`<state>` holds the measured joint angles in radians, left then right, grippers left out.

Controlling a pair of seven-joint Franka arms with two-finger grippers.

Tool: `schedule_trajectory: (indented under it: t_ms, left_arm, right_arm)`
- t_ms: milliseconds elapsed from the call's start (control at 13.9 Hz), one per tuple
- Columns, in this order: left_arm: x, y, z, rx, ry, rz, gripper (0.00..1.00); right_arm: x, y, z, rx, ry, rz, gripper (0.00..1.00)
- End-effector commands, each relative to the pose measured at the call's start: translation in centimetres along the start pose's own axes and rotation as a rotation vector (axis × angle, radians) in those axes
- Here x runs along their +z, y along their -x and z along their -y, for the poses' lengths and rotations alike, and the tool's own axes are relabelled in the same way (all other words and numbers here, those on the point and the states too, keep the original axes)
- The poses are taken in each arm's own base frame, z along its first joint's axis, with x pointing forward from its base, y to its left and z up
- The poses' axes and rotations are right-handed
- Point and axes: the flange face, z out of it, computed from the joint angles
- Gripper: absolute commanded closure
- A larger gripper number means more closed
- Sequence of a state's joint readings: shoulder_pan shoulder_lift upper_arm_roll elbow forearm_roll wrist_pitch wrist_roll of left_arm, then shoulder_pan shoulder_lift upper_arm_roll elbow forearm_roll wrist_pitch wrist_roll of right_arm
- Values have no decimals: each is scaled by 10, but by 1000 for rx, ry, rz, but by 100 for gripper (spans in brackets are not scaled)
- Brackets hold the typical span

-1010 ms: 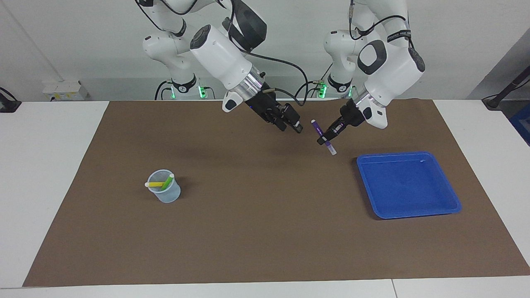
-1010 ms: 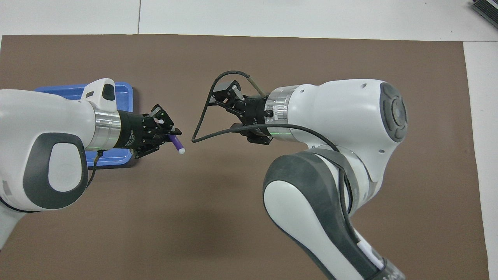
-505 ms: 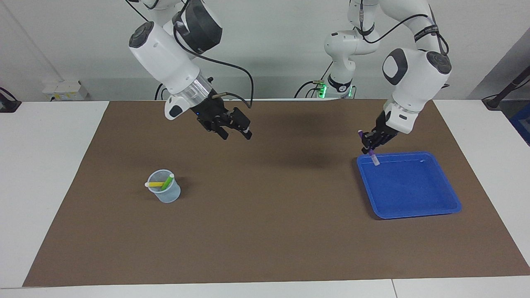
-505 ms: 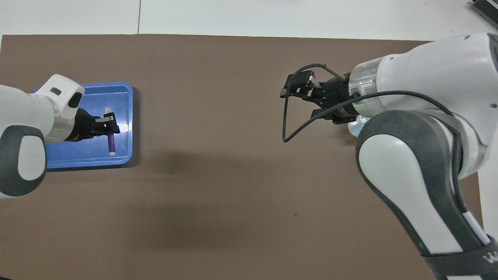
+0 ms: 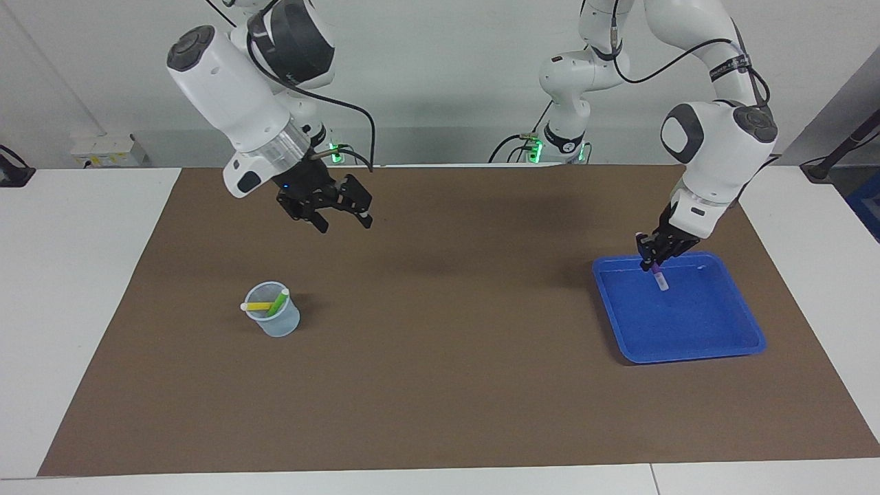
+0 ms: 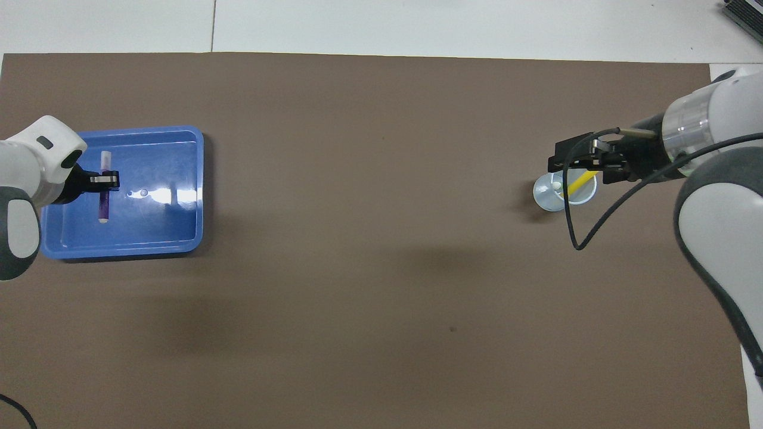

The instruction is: Right arm passes pens to left for tray arrangement

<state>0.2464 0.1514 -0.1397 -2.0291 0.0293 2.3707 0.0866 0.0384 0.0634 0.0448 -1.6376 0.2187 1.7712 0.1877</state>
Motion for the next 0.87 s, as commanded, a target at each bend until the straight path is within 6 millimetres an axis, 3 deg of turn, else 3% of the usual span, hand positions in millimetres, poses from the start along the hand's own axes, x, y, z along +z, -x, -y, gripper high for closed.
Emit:
schedule_trajectory:
  t_ms: [0, 144, 288, 433, 793]
  left_arm:
    - [43, 0, 45, 23, -15, -18, 100]
    - [46, 3, 55, 3, -17, -16, 100]
    - [69, 3, 70, -17, -15, -27, 100]
    - [76, 6, 74, -20, -16, -29, 100]
    - [83, 9, 81, -13, -16, -24, 100]
  right_arm:
    - [-16, 9, -22, -7, 74, 6, 0]
    - [-17, 9, -29, -14, 136, 5, 0]
    - [-22, 9, -42, -1, 145, 6, 0]
    - [-24, 11, -45, -36, 170, 19, 0]
    - [-26, 20, -36, -59, 185, 25, 0]
